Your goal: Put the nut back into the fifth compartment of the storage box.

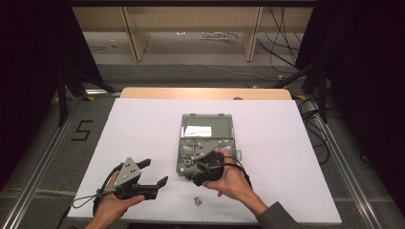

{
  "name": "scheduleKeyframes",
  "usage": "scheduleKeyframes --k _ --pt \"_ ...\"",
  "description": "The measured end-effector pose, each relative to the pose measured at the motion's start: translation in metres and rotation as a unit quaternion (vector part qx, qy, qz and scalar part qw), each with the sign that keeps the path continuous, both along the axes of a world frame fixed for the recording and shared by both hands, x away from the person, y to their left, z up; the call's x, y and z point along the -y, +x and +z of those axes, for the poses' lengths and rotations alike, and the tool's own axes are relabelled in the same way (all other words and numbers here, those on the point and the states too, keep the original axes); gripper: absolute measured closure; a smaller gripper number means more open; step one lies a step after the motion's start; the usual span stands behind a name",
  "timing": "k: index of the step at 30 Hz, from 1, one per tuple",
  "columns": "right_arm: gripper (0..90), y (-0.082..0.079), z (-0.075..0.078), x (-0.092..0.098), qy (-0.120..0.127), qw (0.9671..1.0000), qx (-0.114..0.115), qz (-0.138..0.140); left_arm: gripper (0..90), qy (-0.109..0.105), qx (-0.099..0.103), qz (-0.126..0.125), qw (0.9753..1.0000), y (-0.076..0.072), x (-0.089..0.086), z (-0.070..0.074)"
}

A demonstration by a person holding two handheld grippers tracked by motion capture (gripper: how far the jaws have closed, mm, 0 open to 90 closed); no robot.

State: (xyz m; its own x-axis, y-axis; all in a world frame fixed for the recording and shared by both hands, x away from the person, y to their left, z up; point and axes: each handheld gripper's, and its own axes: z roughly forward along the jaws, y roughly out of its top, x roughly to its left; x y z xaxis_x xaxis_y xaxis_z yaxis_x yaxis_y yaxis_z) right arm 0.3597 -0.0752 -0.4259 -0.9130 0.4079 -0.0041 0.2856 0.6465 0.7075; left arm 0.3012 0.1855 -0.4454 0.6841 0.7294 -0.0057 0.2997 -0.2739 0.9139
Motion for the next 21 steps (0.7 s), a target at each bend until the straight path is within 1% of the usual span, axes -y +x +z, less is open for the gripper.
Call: scheduleKeyframes --k 3,4,5,7,8,10,11,12,13,16,18,19,21 --pt "40.7 -0.010 -0.003 0.004 -0.004 1.0000 -0.003 0.001 16.4 0.000 0.000 0.000 1.0000 0.000 0.000 0.000" --pt "40.6 -0.015 -0.004 0.006 -0.008 0.9999 -0.011 0.001 16.4 0.000 0.000 0.000 1.0000 0.000 0.000 0.000" --pt "40.2 -0.017 -0.006 0.007 -0.008 0.9999 -0.013 0.006 16.4 0.000 0.000 0.000 1.0000 0.000 0.000 0.000" --pt "39.7 -0.023 -0.010 0.009 -0.014 0.9997 -0.019 0.006 16.4 0.000 0.000 0.000 1.0000 0.000 0.000 0.000" --pt "39.4 -0.026 -0.011 0.010 -0.018 0.9997 -0.016 0.005 16.4 -0.001 -0.001 0.000 1.0000 0.000 0.000 0.000" --pt "39.3 -0.028 -0.014 0.011 -0.022 0.9994 -0.022 0.016 16.4 0.000 0.000 0.000 1.0000 0.000 0.000 0.000" --pt "39.3 -0.031 -0.015 0.012 -0.032 0.9991 -0.028 0.005 16.4 0.002 0.001 -0.001 1.0000 0.001 0.000 0.000" --pt "39.5 -0.033 -0.017 0.011 -0.030 0.9993 -0.022 0.010 16.4 0.002 0.001 -0.001 1.0000 0.001 0.000 0.000" --pt "39.5 -0.034 -0.019 0.011 -0.035 0.9990 -0.023 0.014 16.4 0.002 0.001 -0.001 1.0000 0.001 0.000 0.000" --pt "39.9 -0.038 -0.024 0.009 -0.045 0.9983 -0.032 0.020 16.4 0.000 0.001 0.000 1.0000 0.001 0.000 0.000" --pt "40.5 -0.041 -0.027 0.008 -0.059 0.9974 -0.033 0.025 16.4 0.000 0.000 0.000 1.0000 0.000 0.000 0.000" --pt "41.2 -0.041 -0.028 0.007 -0.060 0.9970 -0.041 0.028 16.4 0.000 0.000 0.000 1.0000 0.000 0.000 0.000" --pt "43.6 -0.043 -0.032 0.006 -0.064 0.9966 -0.039 0.033 16.4 0.001 0.001 0.001 1.0000 0.000 0.000 0.000"
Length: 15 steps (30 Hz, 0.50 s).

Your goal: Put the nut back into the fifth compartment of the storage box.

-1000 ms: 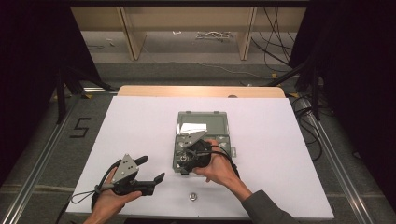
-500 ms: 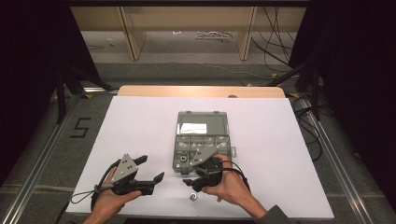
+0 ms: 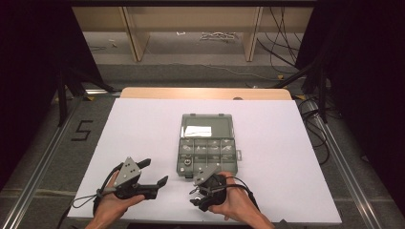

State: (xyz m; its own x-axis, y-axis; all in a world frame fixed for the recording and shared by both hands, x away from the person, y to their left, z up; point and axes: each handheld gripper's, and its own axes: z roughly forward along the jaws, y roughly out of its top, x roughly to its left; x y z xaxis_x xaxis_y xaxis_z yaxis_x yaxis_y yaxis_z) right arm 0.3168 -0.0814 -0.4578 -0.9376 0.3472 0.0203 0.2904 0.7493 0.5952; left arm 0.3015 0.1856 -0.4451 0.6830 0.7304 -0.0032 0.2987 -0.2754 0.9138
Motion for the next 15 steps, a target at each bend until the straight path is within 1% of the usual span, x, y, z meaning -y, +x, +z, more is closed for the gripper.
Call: scheduleKeyframes --k 2,3,6,8,9,15 --pt "44.8 -0.002 -0.003 -0.001 -0.010 0.9999 -0.007 0.008 16.4 -0.001 0.002 -0.001 1.0000 0.000 0.000 0.000" --pt "46.2 -0.003 -0.004 -0.002 -0.011 0.9999 -0.008 0.008 16.4 -0.002 0.000 -0.001 1.0000 0.000 0.000 0.000" --pt "49.6 -0.004 -0.008 -0.004 -0.026 0.9995 -0.007 0.016 16.4 -0.001 -0.001 -0.001 1.0000 0.000 0.000 0.000" --pt "52.3 -0.004 -0.011 -0.004 -0.030 0.9993 -0.008 0.018 16.4 -0.002 0.001 0.000 1.0000 0.000 0.000 0.000" --pt "53.1 -0.004 -0.011 -0.004 -0.034 0.9991 -0.014 0.022 16.4 -0.002 0.001 -0.002 1.0000 0.000 0.000 0.000" --pt "57.6 -0.004 -0.014 -0.005 -0.041 0.9988 -0.020 0.019 16.4 0.000 0.000 -0.003 1.0000 0.000 0.000 0.000"
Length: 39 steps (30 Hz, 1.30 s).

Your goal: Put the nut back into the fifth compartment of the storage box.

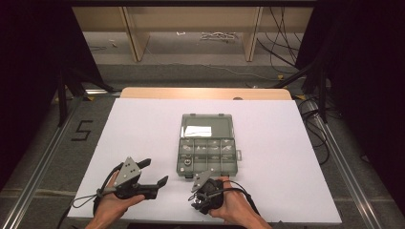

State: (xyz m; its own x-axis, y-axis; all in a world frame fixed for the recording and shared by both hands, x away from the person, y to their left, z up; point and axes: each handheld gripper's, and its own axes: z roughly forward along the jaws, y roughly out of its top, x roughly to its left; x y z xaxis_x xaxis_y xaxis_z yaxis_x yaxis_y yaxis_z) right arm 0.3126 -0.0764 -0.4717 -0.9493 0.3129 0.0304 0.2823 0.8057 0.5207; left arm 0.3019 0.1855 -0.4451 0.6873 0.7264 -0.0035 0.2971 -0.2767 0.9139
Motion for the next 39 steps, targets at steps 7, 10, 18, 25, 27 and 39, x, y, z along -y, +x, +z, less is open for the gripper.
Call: scheduleKeyframes --k 7,10,18,25,27,39 --pt "62.7 0.000 -0.002 -0.002 -0.005 1.0000 0.005 0.001 16.4 0.000 0.001 0.000 1.0000 0.000 0.000 0.000" --pt "66.1 0.000 -0.001 -0.002 -0.010 0.9999 0.008 0.005 16.4 -0.001 -0.001 0.001 1.0000 0.000 0.000 0.000" --pt "70.3 -0.002 0.000 -0.004 -0.015 0.9998 0.011 0.010 16.4 0.001 0.001 -0.001 1.0000 0.000 0.000 0.000" --pt "70.3 0.004 0.011 -0.002 0.010 0.9995 0.028 0.002 16.4 -0.001 -0.001 -0.001 1.0000 0.000 0.001 -0.001" --pt "70.3 0.007 0.017 -0.001 0.019 0.9992 0.036 -0.002 16.4 0.001 -0.002 0.000 1.0000 0.000 0.001 -0.001" --pt "70.4 0.035 0.041 -0.003 0.068 0.9933 0.083 -0.042 16.4 0.009 0.004 -0.004 0.9999 0.003 0.000 -0.002"
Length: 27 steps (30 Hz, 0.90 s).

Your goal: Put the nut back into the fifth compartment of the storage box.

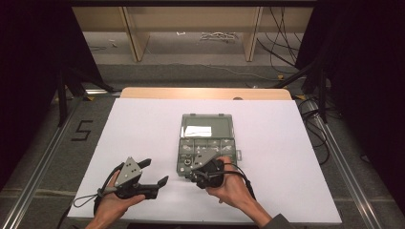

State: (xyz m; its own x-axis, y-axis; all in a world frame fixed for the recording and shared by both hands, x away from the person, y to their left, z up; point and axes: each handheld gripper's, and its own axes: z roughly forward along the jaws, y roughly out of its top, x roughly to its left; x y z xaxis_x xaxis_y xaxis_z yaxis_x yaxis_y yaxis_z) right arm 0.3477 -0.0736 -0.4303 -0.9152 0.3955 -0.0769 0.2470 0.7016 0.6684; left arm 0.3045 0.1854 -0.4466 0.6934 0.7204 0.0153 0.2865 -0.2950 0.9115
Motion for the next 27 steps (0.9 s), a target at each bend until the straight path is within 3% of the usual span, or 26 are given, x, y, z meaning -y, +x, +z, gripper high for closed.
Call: scheduleKeyframes --k 5,12,18,25,27 --pt "70.4 0.014 -0.002 -0.006 0.001 0.9999 0.004 -0.010 16.4 -0.006 -0.009 0.006 0.9999 -0.001 0.001 -0.001" --pt "70.3 0.029 -0.010 -0.019 -0.006 0.9999 0.006 -0.011 16.4 -0.002 0.000 0.001 1.0000 0.000 0.000 0.000" --pt "70.4 0.036 -0.016 -0.026 -0.014 0.9998 -0.003 -0.012 16.4 0.001 -0.004 0.006 1.0000 -0.001 0.000 0.000" --pt "70.3 0.040 -0.019 -0.027 -0.022 0.9995 0.008 -0.019 16.4 -0.002 -0.003 0.002 1.0000 0.000 0.000 0.000" --pt "70.3 0.041 -0.020 -0.028 -0.020 0.9996 0.002 -0.020 16.4 -0.002 -0.004 0.006 1.0000 -0.001 0.000 0.000"
